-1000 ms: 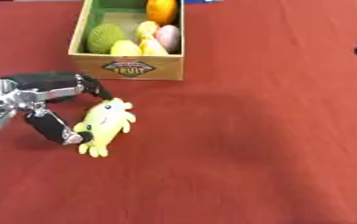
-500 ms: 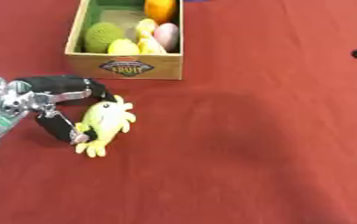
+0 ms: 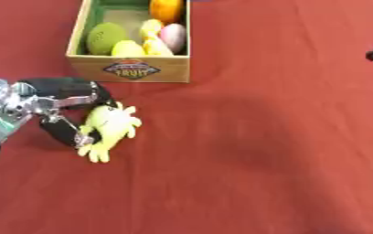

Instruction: Pick up objects on the table and place them in the box.

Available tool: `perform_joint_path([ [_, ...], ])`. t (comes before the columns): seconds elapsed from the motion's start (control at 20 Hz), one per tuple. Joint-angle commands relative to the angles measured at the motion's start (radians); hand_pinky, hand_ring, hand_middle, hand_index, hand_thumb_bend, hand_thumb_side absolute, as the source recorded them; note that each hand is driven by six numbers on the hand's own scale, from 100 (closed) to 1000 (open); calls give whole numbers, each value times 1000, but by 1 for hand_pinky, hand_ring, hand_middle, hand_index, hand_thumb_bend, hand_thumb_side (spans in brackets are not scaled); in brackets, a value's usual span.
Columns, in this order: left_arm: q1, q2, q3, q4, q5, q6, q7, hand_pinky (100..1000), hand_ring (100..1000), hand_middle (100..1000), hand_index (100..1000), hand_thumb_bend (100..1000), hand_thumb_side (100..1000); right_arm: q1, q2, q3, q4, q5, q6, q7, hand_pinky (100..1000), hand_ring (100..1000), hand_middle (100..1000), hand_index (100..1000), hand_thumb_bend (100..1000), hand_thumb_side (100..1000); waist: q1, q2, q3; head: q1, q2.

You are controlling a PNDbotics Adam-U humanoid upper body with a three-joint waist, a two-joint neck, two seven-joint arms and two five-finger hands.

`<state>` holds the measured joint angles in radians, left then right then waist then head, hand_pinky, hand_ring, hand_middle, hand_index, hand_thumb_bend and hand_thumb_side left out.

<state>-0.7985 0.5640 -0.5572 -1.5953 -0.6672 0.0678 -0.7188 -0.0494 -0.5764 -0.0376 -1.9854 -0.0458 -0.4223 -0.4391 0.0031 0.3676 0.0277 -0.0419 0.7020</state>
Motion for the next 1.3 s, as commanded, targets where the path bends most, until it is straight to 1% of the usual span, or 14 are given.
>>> perform_joint_path([
  [0.05,-4,36,6,-47,14,11,31,803,664,529,679,100,100,4,-23,-15,-15,-1,-3,-3,797,640,650,789,100,618,-3,-28,0,-1,-5],
  [0.25,-12,63,31,-133,59,33,50,801,660,527,679,100,100,11,-30,-23,-15,-7,-7,-4,798,641,650,789,100,618,-3,-43,3,-5,-3],
  [0.45,-29,94,54,-227,106,54,37,797,665,540,690,100,100,19,-35,-30,-15,-10,-10,-4,798,642,651,790,100,618,-2,-54,5,-9,-5],
  [0.6,-47,121,81,-299,127,76,32,793,664,552,688,100,100,22,-37,-34,-15,-12,-12,-5,798,642,651,790,100,618,0,-58,7,-12,-6],
  [0.65,-54,127,92,-317,133,87,33,792,662,549,684,100,127,22,-38,-34,-15,-13,-12,-5,798,643,651,790,100,622,1,-59,7,-13,-7],
  [0.7,-65,132,105,-328,139,99,39,792,662,549,682,100,100,22,-40,-35,-15,-14,-13,-5,798,643,651,790,100,618,2,-59,6,-14,-7],
  [0.75,-73,135,114,-333,145,110,43,795,659,546,679,100,100,21,-41,-35,-15,-15,-13,-4,798,643,651,790,100,618,2,-60,6,-14,-8],
  [0.85,-105,133,142,-315,163,135,62,798,659,546,680,100,100,19,-47,-34,-15,-16,-16,-2,798,643,651,790,100,617,4,-60,1,-10,-10],
  [1.1,-210,94,190,-206,207,190,109,804,663,557,676,100,100,10,-54,-31,-15,-18,-21,5,798,643,651,790,100,616,11,-50,-15,1,-28],
  [1.3,-285,49,203,-108,201,193,124,805,668,570,676,100,100,0,-53,-26,-15,-17,-20,8,798,641,650,789,100,617,17,-35,-27,11,-44],
])
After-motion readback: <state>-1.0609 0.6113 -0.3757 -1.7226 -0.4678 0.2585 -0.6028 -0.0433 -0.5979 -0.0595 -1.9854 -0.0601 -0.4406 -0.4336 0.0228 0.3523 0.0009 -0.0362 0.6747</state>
